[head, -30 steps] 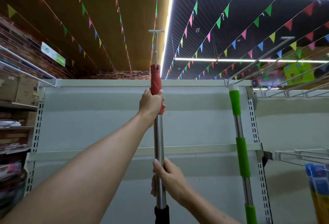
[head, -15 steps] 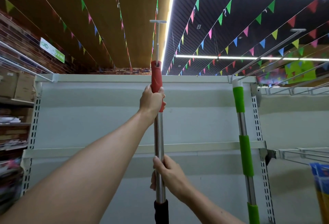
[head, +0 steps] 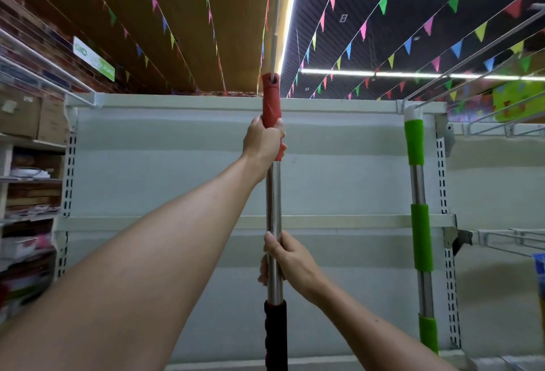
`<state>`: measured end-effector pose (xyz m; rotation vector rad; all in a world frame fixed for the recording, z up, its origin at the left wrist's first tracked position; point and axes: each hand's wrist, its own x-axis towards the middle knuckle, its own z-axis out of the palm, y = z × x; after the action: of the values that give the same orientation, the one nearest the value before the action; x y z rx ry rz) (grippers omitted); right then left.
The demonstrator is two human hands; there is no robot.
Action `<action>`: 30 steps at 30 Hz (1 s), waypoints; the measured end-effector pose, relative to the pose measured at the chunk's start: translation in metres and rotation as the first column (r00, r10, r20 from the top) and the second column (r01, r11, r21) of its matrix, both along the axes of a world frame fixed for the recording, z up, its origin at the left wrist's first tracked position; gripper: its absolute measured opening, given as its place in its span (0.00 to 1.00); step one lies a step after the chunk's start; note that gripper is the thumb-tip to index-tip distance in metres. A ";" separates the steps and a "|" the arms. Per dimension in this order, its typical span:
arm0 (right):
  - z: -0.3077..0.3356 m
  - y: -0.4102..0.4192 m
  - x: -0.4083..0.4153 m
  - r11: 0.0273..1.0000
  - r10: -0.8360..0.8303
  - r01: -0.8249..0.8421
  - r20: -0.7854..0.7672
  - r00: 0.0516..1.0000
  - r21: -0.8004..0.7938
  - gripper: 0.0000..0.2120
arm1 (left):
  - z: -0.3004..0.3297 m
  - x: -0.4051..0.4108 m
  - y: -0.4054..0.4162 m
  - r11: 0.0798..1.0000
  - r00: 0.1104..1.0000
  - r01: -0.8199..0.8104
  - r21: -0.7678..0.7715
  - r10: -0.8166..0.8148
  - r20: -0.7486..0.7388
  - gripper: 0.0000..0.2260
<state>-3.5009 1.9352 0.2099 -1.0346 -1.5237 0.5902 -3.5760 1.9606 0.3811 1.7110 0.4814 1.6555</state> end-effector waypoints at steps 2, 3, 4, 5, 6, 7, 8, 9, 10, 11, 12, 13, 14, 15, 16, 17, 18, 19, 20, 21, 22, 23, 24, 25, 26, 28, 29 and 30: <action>0.000 0.002 0.000 1.000 -0.004 0.004 -0.006 1.000 0.000 0.13 | 0.001 0.001 0.002 1.000 1.000 0.004 -0.004 -0.004 -0.004 0.07; 0.000 0.002 0.000 1.000 -0.004 0.004 -0.004 1.000 -0.002 0.12 | 0.002 0.002 0.003 1.000 1.000 0.007 -0.004 -0.007 -0.006 0.07; 0.000 0.003 0.000 1.000 -0.004 0.004 0.000 1.000 -0.004 0.12 | 0.002 0.002 0.005 1.000 1.000 0.011 -0.005 -0.011 -0.007 0.07; 0.000 0.004 0.000 1.000 -0.005 0.005 0.002 1.000 -0.006 0.12 | 0.001 0.002 0.006 1.000 1.000 0.018 -0.006 -0.018 -0.004 0.07; 0.000 0.005 0.000 1.000 -0.005 0.005 0.004 1.000 -0.008 0.12 | 0.001 0.002 0.008 1.000 1.000 0.025 -0.004 -0.025 -0.001 0.07; 0.001 0.007 0.001 1.000 -0.006 0.006 0.006 1.000 -0.009 0.12 | 0.001 0.002 0.009 1.000 1.000 0.029 -0.001 -0.029 0.000 0.07; 0.001 0.009 0.001 1.000 -0.008 0.008 0.009 1.000 -0.010 0.12 | 0.001 0.002 0.010 1.000 1.000 0.030 0.003 -0.030 -0.001 0.06; 0.001 0.011 0.001 1.000 -0.009 0.009 0.011 1.000 -0.011 0.12 | 0.001 0.002 0.012 0.999 0.999 0.032 0.007 -0.032 -0.002 0.06; 0.001 0.012 0.002 1.000 -0.009 0.009 0.015 1.000 -0.013 0.12 | 0.001 0.002 0.013 0.999 1.000 0.031 0.009 -0.031 -0.003 0.06; 0.001 0.014 0.002 1.000 -0.009 0.009 0.018 1.000 -0.015 0.12 | 0.001 0.003 0.015 1.000 1.000 0.028 0.009 -0.028 -0.006 0.07; 0.001 0.015 0.003 1.000 -0.008 0.009 0.018 1.000 -0.017 0.12 | 0.001 0.003 0.017 1.000 1.000 0.023 0.008 -0.023 -0.009 0.08; 0.002 0.017 0.003 1.000 -0.008 0.008 0.018 1.000 -0.020 0.13 | 0.001 0.004 0.019 1.000 1.000 0.019 0.005 -0.019 -0.010 0.09; 0.002 0.018 0.003 1.000 -0.008 0.008 0.022 1.000 -0.024 0.13 | 0.001 0.004 0.021 1.000 1.000 0.018 0.000 -0.018 -0.013 0.11; 0.002 0.019 0.004 1.000 -0.007 0.008 0.025 1.000 -0.029 0.13 | 0.001 0.005 0.023 1.000 1.000 0.021 -0.006 -0.021 -0.016 0.12; 0.002 0.021 0.004 0.999 -0.007 0.008 0.026 1.000 -0.033 0.13 | 0.001 0.005 0.025 1.000 0.999 0.025 -0.011 -0.025 -0.020 0.11; 0.002 0.022 0.005 0.999 -0.007 0.008 0.025 1.000 -0.037 0.13 | 0.000 0.006 0.028 0.999 0.999 0.033 -0.015 -0.033 -0.024 0.11; 0.002 0.024 0.005 0.999 -0.006 0.006 0.020 1.000 -0.038 0.13 | 0.000 0.006 0.030 0.999 0.999 0.040 -0.018 -0.041 -0.031 0.09; 0.002 0.027 0.005 0.999 -0.005 0.006 0.015 1.000 -0.037 0.13 | -0.001 0.006 0.033 0.999 0.998 0.046 -0.019 -0.046 -0.039 0.08; 0.002 0.029 0.006 0.999 -0.006 0.006 0.010 1.000 -0.035 0.13 | -0.001 0.006 0.036 0.998 0.997 0.053 -0.019 -0.054 -0.046 0.08; 0.002 0.031 0.006 0.999 -0.007 0.007 0.008 1.000 -0.034 0.13 | -0.002 0.006 0.038 0.998 0.997 0.065 -0.019 -0.066 -0.051 0.10; 0.002 0.032 0.007 0.999 -0.009 0.009 0.008 1.000 -0.034 0.13 | -0.002 0.006 0.041 0.997 0.995 0.080 -0.019 -0.081 -0.054 0.12; 0.002 0.034 0.007 0.999 -0.012 0.013 0.010 1.000 -0.035 0.13 | -0.002 0.007 0.044 0.996 0.994 0.089 -0.021 -0.090 -0.060 0.13; 0.002 0.036 0.008 0.999 -0.014 0.015 0.012 1.000 -0.036 0.13 | -0.002 0.007 0.046 0.996 0.993 0.091 -0.025 -0.092 -0.072 0.14; 0.002 0.037 0.009 0.999 -0.015 0.016 0.015 1.000 -0.038 0.13 | -0.002 0.006 0.048 0.996 0.992 0.090 -0.028 -0.092 -0.090 0.15; 0.002 0.039 0.010 0.999 -0.016 0.017 0.019 1.000 -0.041 0.13 | -0.001 0.006 0.050 0.996 0.989 0.089 -0.031 -0.092 -0.112 0.15; 0.001 0.043 0.011 0.999 -0.018 0.020 0.036 0.999 -0.043 0.14 | -0.001 0.004 0.052 0.996 0.983 0.082 -0.026 -0.085 -0.160 0.15; 0.002 0.045 0.012 0.999 -0.021 0.023 0.043 0.999 -0.044 0.14 | -0.001 0.003 0.053 0.998 0.981 0.065 -0.013 -0.066 -0.183 0.15; 0.002 0.046 0.013 0.999 -0.023 0.025 0.047 0.999 -0.048 0.14 | -0.001 0.003 0.054 0.999 0.978 0.036 0.008 -0.033 -0.204 0.15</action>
<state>-3.4883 1.9815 0.2116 -1.1088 -1.5414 0.5921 -3.5734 2.0142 0.3798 1.8973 0.5355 1.4684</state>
